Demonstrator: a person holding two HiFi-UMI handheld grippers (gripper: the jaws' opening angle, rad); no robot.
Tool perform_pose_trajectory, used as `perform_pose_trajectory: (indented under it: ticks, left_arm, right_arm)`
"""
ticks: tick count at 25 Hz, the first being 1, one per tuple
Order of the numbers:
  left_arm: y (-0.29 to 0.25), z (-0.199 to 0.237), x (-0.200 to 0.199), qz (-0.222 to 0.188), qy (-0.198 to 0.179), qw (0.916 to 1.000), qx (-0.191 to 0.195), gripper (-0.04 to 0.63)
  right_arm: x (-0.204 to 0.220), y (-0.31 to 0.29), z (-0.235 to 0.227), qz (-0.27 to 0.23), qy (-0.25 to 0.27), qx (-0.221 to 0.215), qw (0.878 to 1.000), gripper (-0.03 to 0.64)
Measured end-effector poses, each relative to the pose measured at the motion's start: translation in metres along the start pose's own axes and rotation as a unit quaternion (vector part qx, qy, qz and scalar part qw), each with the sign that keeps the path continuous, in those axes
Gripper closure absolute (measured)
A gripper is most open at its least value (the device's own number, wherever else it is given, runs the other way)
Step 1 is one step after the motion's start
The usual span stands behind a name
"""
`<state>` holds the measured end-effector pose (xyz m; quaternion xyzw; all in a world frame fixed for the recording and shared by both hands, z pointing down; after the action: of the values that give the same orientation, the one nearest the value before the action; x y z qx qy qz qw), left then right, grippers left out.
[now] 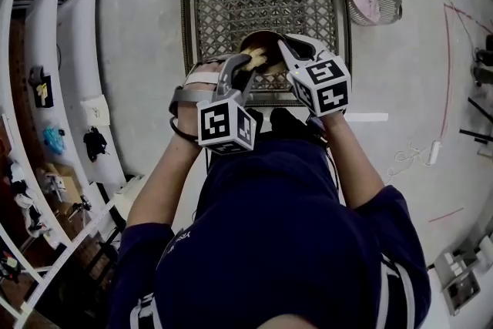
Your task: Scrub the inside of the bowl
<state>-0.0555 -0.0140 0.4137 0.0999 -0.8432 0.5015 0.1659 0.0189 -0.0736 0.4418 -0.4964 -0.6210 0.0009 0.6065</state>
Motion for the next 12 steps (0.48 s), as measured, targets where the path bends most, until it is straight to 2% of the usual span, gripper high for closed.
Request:
perform_pose_trajectory:
  ticks: [3,5,9,12]
  left_arm:
    - [-0.001,-0.023,-0.010,-0.027,-0.010,0.9987,0.041,0.518]
    - [-0.002,-0.026,-0.019,-0.048,-0.013,0.9978,0.045,0.518]
    - [0.000,-0.001,-0.029,-0.077,0.008,0.9969,0.013,0.520]
    - [0.002,0.015,-0.018,-0.067,0.011,0.9976,-0.014,0.520]
  right_arm:
    - [-0.003,0.002,0.000,-0.001,0.006,-0.001,1.000,0.601]
    - [-0.002,0.004,0.001,-0.001,0.005,-0.003,1.000,0.601]
    - [-0.002,0.004,0.004,-0.003,0.004,-0.017,1.000,0.601]
    - [-0.004,0.004,0.007,-0.004,0.012,-0.025,1.000,0.601]
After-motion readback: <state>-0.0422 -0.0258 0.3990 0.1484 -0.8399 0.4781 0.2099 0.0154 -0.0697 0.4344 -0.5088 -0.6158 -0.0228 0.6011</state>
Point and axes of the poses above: the fingertips, and each gripper's own axes: y backward along the fingers, z to its left, x out of its underside, the point moved 3 cm from there along y, backward along the fingers, and after that the axes turned 1 degree about z, right-handed, at the moved point
